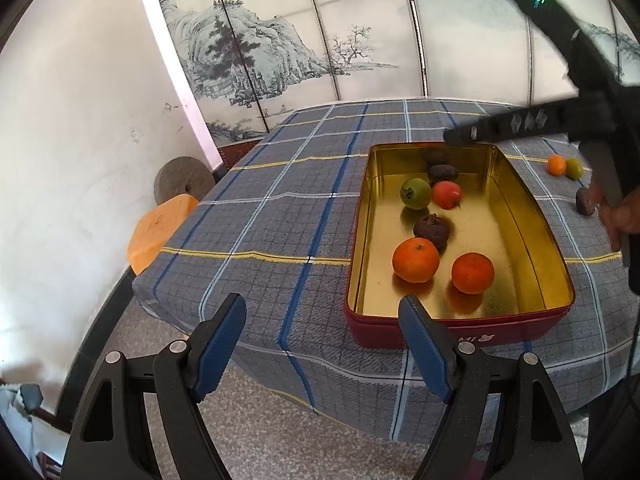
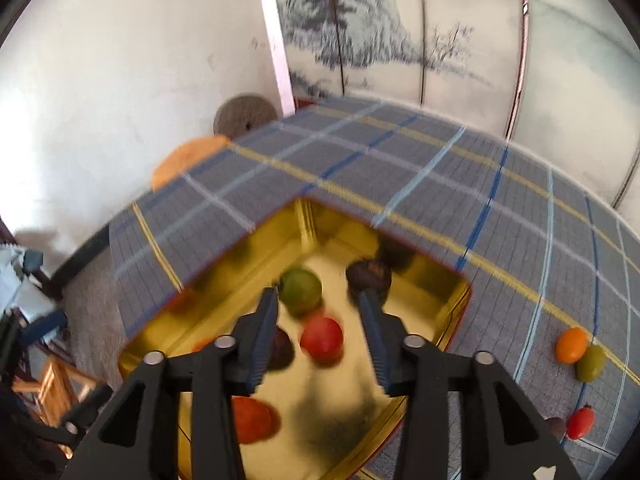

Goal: Organize fruits
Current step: 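Lower the red tomato into the tray and open the right gripper, then grasp an orange on the cloth with the left gripper while the right gripper approaches a brown fruit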

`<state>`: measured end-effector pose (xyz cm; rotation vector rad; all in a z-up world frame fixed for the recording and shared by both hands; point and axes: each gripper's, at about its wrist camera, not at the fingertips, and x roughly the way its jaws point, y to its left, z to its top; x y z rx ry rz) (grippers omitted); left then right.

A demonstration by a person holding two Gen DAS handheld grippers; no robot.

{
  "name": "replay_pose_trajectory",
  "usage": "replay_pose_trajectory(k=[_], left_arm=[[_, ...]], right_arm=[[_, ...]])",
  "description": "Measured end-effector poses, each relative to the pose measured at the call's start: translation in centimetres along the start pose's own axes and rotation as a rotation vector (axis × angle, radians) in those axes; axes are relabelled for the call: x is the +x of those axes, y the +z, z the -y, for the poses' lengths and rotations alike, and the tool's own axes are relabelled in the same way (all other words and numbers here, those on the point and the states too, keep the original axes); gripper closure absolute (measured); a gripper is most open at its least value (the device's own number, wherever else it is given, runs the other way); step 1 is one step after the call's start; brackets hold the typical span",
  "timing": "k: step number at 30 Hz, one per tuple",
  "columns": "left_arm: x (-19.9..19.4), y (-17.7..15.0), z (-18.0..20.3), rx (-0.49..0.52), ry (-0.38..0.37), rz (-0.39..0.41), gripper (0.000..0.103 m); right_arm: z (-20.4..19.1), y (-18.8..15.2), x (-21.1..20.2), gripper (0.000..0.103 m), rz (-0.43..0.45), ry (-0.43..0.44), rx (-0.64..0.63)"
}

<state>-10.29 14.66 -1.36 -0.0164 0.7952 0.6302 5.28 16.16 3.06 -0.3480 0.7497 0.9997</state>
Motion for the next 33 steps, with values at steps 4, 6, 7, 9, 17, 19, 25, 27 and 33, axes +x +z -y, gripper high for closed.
replay_pose_trajectory(k=[4, 6, 7, 9, 17, 19, 25, 27, 33], left_arm=[[-0.3, 0.1, 0.0, 0.0, 0.005, 0.007, 0.024], [-0.5, 0.2, -0.1, 0.002, 0.009, 0.009, 0.024], [-0.7, 0.3, 0.0, 0.002, 0.01, 0.014, 0.024], [-0.9, 0.4, 0.1, 0.006, 0.009, 0.018, 0.024], [-2.1, 1.1, 1.4, 0.044, 0.011, 0.044, 0.024], [-2.4, 1.2, 1.8, 0.055, 0.01, 0.049, 0.024], [-3.2, 1.8, 3.7, 0.112, 0.013, 0.064, 0.024], [-3.3, 2.2, 4.6, 0.137, 0.017, 0.069, 0.024], [-3.5, 3.6, 7.3, 0.209, 0.015, 0.076, 0.022]], right_arm=[[0.0, 0.7, -3.1, 0.05, 0.106, 0.013, 0.006], [0.3, 0.4, -5.3, 0.044, 0.163, 0.008, 0.01], [0.4, 0.3, -5.9, 0.038, 0.178, 0.005, 0.011], [1.0, -0.7, -7.9, 0.034, 0.218, -0.015, 0.014], [7.8, -7.4, -12.6, 0.034, 0.203, -0.183, 0.088], [10.3, -9.2, -13.3, 0.034, 0.179, -0.239, 0.13], [18.5, -14.8, -14.7, 0.034, 0.06, -0.462, 0.228], [20.4, -15.9, -15.0, 0.034, 0.04, -0.486, 0.258], [25.9, -19.0, -15.5, 0.034, -0.032, -0.551, 0.362]])
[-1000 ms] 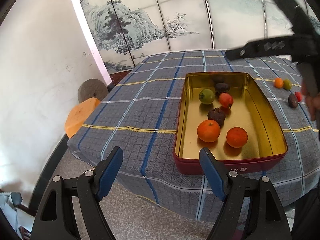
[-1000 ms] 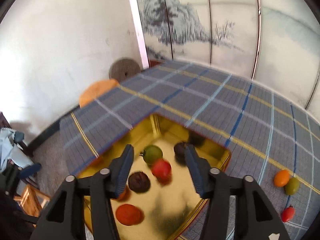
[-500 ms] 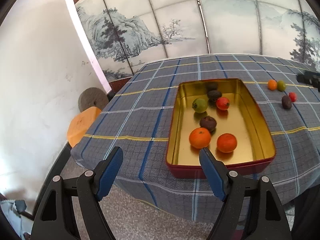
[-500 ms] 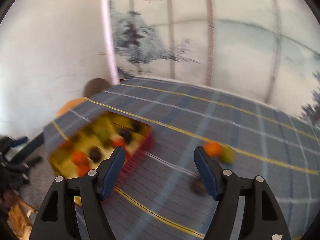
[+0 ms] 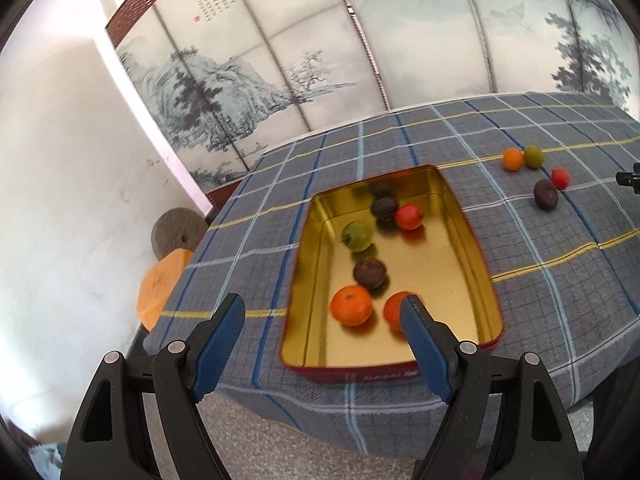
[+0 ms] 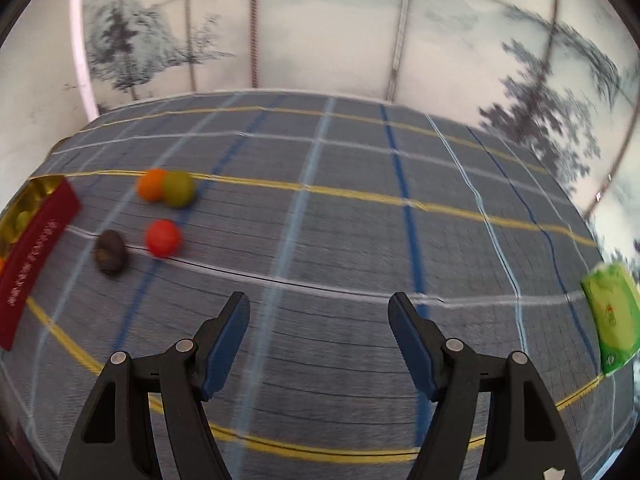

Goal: Organize fruits
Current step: 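Grasp an orange on the cloth with the left gripper while the right gripper approaches a brown fruit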

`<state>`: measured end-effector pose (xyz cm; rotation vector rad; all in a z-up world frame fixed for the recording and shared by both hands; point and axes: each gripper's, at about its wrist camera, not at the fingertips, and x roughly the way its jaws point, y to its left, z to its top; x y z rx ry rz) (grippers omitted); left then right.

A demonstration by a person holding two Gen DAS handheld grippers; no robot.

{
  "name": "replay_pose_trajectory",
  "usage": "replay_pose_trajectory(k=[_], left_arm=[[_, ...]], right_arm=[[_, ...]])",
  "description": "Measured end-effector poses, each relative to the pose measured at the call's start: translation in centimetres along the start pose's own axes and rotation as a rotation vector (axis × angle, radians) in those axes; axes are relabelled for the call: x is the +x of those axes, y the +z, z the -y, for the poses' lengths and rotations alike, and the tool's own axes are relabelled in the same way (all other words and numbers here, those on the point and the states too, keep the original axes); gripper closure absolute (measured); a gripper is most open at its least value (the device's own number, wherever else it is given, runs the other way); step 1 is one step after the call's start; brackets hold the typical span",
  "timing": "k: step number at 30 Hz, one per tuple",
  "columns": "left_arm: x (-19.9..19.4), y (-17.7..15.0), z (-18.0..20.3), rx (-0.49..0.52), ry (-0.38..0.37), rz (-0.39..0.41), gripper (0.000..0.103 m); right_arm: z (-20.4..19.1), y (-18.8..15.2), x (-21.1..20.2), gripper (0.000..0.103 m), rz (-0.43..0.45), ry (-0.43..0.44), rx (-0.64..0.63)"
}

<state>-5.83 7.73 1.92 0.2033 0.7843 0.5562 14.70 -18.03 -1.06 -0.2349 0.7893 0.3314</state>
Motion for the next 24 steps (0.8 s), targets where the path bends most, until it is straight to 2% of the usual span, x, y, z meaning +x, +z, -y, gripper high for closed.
replay_pose_trajectory(k=[2, 5, 8, 12, 15, 20, 24], left_arm=[[0.1, 0.7, 0.8, 0.02, -0.004, 0.004, 0.02], [0.3, 2.1, 2.7, 0.057, -0.014, 0.009, 0.019], [0.8, 3.4, 4.4, 0.097, -0.023, 0.011, 0.018], [1.9, 5.4, 6.9, 0.132, -0.07, -0.007, 0.017], [3.2, 7.2, 8.9, 0.141, -0.118, -0.033, 0.017], [5.2, 10.0, 11.8, 0.169, -0.201, -0.062, 0.017], [7.9, 13.0, 13.9, 0.161, -0.33, -0.112, 0.017]], right_arm=[[0.9, -0.2, 0.7, 0.032, -0.015, -0.012, 0.016], [2.0, -0.1, 1.8, 0.024, -0.026, -0.019, 0.032], [2.6, -0.4, 2.7, 0.024, -0.036, -0.021, 0.027], [3.5, -0.6, 3.9, 0.024, -0.061, 0.01, 0.044], [4.2, -0.5, 3.7, 0.019, -0.044, 0.032, 0.08], [4.8, -0.6, 3.7, 0.016, -0.039, 0.06, 0.114], [4.7, -0.6, 3.3, 0.014, -0.019, 0.071, 0.106]])
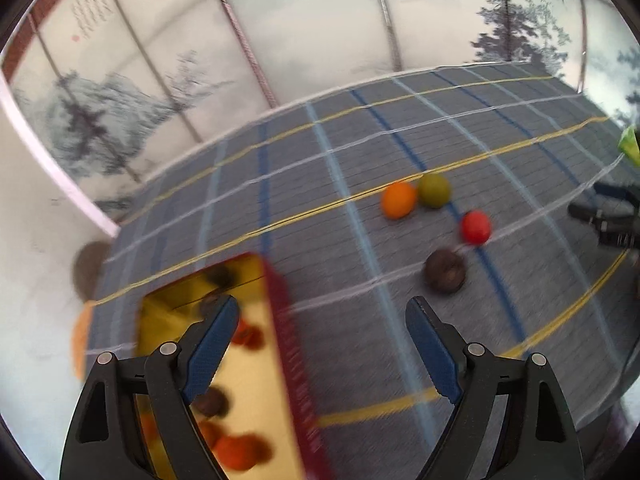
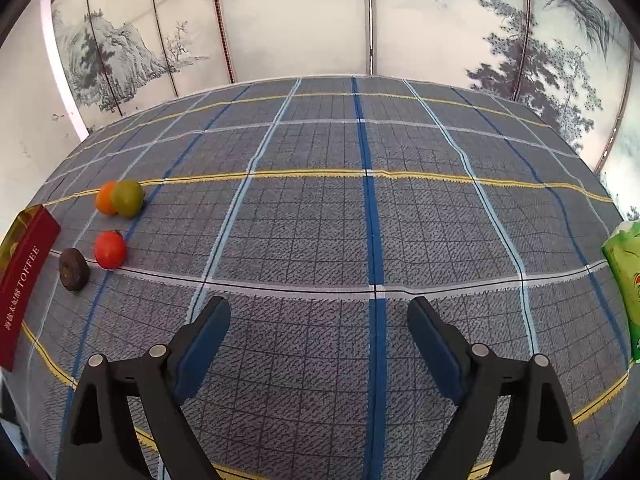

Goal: Organize fruits
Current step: 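Grasp an orange on the cloth with the left gripper while the right gripper approaches a brown fruit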

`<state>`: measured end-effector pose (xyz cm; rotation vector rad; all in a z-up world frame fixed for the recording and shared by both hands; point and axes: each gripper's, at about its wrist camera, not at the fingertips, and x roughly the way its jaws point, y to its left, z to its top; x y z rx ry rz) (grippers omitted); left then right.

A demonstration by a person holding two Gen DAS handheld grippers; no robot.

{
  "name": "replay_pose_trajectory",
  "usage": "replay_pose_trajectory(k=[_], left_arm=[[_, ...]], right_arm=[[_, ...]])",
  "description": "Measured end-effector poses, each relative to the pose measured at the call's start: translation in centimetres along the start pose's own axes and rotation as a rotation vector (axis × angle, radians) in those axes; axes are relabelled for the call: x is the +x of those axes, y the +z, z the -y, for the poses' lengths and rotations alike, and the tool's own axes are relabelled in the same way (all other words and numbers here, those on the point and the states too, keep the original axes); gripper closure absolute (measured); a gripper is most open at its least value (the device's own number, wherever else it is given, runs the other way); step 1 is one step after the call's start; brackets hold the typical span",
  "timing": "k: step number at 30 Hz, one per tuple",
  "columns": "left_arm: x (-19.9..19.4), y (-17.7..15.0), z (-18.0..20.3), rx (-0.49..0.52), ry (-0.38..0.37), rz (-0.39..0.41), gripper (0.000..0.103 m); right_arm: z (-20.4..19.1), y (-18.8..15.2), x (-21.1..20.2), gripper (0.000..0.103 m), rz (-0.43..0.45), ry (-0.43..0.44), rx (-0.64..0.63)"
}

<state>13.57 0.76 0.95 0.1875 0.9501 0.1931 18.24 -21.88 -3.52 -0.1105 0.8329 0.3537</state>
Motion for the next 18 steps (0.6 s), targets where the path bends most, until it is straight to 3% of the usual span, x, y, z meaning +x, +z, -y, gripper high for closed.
replay_pose_trajectory(k=[6, 9, 11, 18], left_arm=[[5.3, 4.3, 0.6, 0.019, -0.183, -0.04, 0.019], [7.8, 5.7, 1.2, 0.115, -0.276, -0.054, 0.022], [8.5, 6.2, 1.6, 0.17, -0.295, -0.055, 0.028], [10.9, 8.1, 3.5, 0.372, -0.397, -0.067, 0.029]], right_arm=[[0.3, 0.0, -0.1, 0.014, 0.003, 0.04, 0.017], [0.6, 0.0, -0.2, 0.012, 0.012, 0.059, 0.028], [0.7, 0.0, -0.3, 0.011, 0.016, 0.067, 0.029], [0.5, 0.1, 0.0, 0.011, 0.004, 0.088, 0.019]])
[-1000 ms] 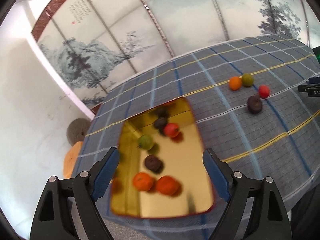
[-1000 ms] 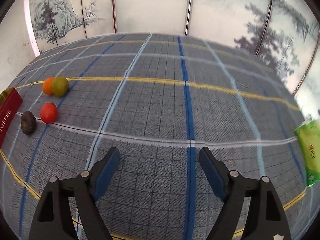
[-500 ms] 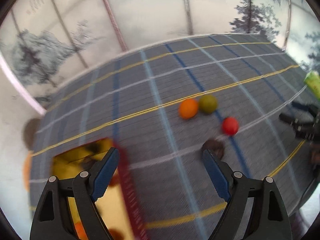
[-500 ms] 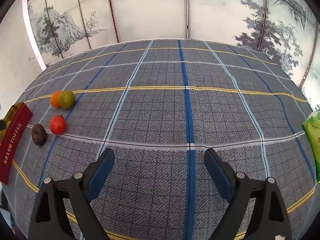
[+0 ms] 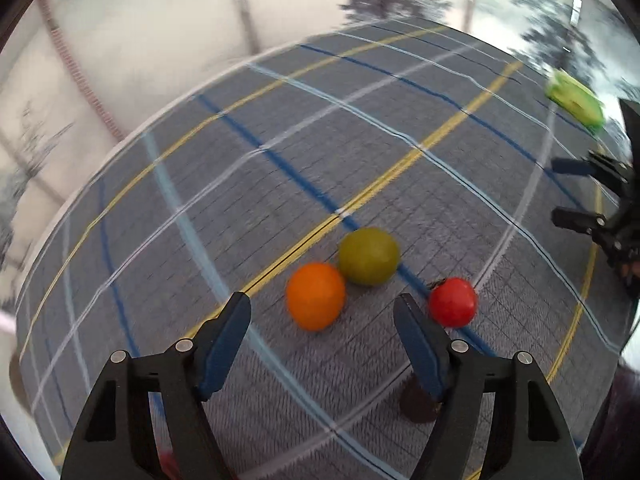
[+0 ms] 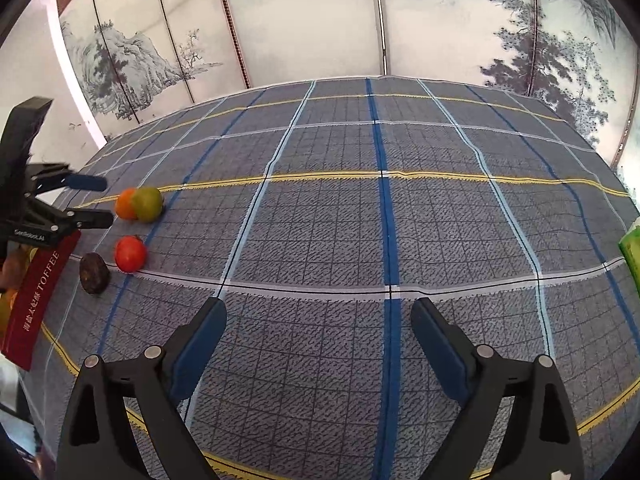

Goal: Organize fruits
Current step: 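Grasp an orange on the cloth with the left gripper while the right gripper approaches a brown fruit, then carry the orange in the left gripper toward the tray while the right gripper grasps the dark brown fruit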

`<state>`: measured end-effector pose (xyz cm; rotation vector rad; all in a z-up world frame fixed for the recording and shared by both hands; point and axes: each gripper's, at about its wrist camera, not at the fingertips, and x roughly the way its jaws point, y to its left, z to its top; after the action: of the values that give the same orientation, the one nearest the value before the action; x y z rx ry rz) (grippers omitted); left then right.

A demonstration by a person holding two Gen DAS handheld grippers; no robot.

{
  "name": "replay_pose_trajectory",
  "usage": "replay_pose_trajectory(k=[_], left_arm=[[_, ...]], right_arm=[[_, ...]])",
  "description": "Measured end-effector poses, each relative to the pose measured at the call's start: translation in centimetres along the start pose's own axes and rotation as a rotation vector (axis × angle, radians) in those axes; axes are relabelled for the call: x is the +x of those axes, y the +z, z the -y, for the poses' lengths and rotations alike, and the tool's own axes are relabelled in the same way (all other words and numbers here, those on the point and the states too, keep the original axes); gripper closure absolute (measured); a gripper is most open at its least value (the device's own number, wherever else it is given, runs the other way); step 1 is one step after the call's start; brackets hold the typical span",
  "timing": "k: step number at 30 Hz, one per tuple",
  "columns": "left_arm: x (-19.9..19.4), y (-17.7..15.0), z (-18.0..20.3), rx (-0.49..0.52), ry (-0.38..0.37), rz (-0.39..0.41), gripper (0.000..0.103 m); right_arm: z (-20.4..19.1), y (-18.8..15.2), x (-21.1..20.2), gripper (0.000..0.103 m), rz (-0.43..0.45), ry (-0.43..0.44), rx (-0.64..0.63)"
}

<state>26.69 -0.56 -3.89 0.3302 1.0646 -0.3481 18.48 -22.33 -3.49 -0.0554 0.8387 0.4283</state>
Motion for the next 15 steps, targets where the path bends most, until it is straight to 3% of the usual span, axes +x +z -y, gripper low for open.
replay_pose_trajectory(k=[2, 3, 4, 5, 7, 11, 15], left_arm=[[1.0, 0.5, -0.1, 0.042, 0.001, -0.012, 0.035], [1.4, 0.7, -0.1, 0.062, -0.019, -0.017, 0.042], [1.9, 0.7, -0.1, 0.071, -0.056, -0.035, 0.059], [2.2, 0.8, -0.1, 0.077, -0.06, -0.042, 0.062], [2.2, 0.8, 0.2, 0.103, -0.021, -0.05, 0.071], [1.3, 0.2, 0.0, 0.01, 0.01, -0.074, 0.071], [-2.5, -2.4, 0.7, -0.186, 0.064, -0.011, 0.071]], right_arm=[[0.0, 0.0, 0.1, 0.011, -0.005, 0.001, -0.001], [0.0, 0.0, 0.2, 0.011, -0.008, 0.0, -0.001], [-0.1, 0.1, 0.3, 0.011, -0.014, 0.0, -0.001], [0.0, 0.1, 0.4, 0.011, -0.018, 0.001, -0.002], [-0.1, 0.1, 0.6, 0.011, -0.028, 0.001, -0.005], [-0.1, 0.1, 0.7, 0.01, -0.031, 0.0, -0.007], [0.0, 0.0, 0.6, 0.01, -0.028, -0.006, -0.004]])
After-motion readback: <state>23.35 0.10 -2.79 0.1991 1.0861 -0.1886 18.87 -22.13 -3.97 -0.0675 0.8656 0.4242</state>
